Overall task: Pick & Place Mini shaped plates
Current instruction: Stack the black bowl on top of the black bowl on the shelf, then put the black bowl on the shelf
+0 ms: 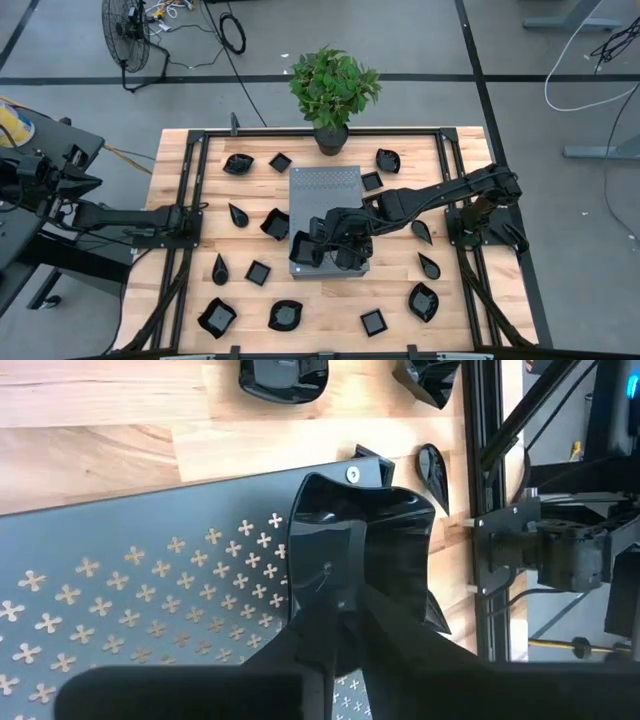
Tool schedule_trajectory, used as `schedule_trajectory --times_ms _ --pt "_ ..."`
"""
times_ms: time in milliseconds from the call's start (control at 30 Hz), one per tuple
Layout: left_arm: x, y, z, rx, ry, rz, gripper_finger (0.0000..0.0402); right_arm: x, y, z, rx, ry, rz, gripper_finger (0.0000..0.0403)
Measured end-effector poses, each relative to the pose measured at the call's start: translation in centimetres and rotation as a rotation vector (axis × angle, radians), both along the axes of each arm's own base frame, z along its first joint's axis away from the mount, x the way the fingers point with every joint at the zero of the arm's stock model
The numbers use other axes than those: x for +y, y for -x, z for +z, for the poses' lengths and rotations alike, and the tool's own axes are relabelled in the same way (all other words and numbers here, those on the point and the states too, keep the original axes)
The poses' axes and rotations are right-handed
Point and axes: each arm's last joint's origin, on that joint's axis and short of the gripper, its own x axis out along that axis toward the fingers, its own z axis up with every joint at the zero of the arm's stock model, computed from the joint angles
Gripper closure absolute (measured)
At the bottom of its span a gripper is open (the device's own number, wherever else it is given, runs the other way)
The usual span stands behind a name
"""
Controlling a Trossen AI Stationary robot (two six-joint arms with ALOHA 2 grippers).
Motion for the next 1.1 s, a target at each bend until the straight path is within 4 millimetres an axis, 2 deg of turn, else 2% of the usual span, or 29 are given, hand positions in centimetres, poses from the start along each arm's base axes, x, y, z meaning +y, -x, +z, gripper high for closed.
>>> schedule_trajectory --times_ms 267,467,833,1100 --pt "0.0 0.0 0.0 0.0 0.0 0.0 0.0378 -0.3 0.1 0.3 0.0 -0.025 -0.038 0.0354" --pt "0.0 0.0 0.0 0.0 0.0 0.0 0.0378 -0.4 0.7 1.0 0.036 -0.192 -0.241 0.0353" --pt "0.0 0.0 0.0 0.0 0.0 0.0 0.0378 -0.7 3.8 3.2 0.194 -0.514 -0.692 0.0353" --pt "0.0 0.0 0.0 0.0 0.0 0.0 0.0378 -1.4 6.4 3.1 0.267 -0.495 -0.751 0.0353"
